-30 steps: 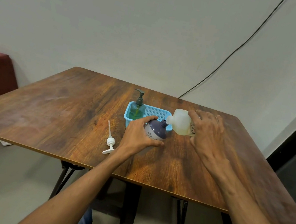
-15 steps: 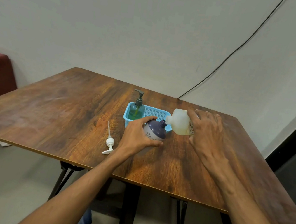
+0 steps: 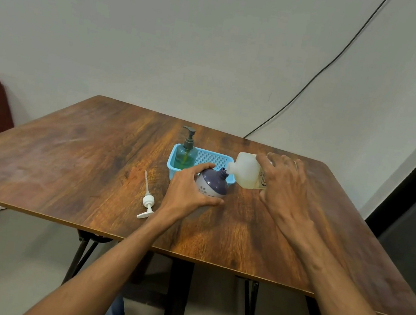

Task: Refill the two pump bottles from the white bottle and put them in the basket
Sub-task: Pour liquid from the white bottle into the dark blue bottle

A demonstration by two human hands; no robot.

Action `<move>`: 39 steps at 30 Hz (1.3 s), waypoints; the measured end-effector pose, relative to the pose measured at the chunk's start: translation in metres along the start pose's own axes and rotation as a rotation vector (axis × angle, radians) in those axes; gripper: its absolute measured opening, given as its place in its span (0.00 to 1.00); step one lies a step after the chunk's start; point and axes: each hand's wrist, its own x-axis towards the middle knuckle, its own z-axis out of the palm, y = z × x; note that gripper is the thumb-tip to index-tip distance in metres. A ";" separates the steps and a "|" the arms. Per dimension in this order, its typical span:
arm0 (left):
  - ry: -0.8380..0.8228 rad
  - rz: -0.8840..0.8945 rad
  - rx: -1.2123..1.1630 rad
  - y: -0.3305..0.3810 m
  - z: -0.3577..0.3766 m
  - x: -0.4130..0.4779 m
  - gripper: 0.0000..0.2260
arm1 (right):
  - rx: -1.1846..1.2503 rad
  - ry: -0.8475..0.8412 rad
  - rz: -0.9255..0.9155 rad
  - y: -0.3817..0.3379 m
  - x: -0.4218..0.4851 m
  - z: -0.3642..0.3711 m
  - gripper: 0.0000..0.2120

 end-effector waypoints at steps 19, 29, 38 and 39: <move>0.019 0.023 -0.012 -0.002 0.002 0.001 0.39 | 0.001 -0.004 0.010 0.000 0.001 -0.002 0.36; 0.016 0.022 -0.010 -0.003 0.002 0.002 0.39 | 0.010 0.006 0.016 0.000 0.001 -0.002 0.35; 0.014 0.013 -0.022 -0.002 0.002 0.001 0.39 | 0.010 -0.006 0.017 -0.001 0.001 -0.001 0.35; 0.014 0.014 -0.022 -0.002 0.002 0.001 0.39 | 0.008 -0.006 0.019 -0.001 0.001 -0.001 0.35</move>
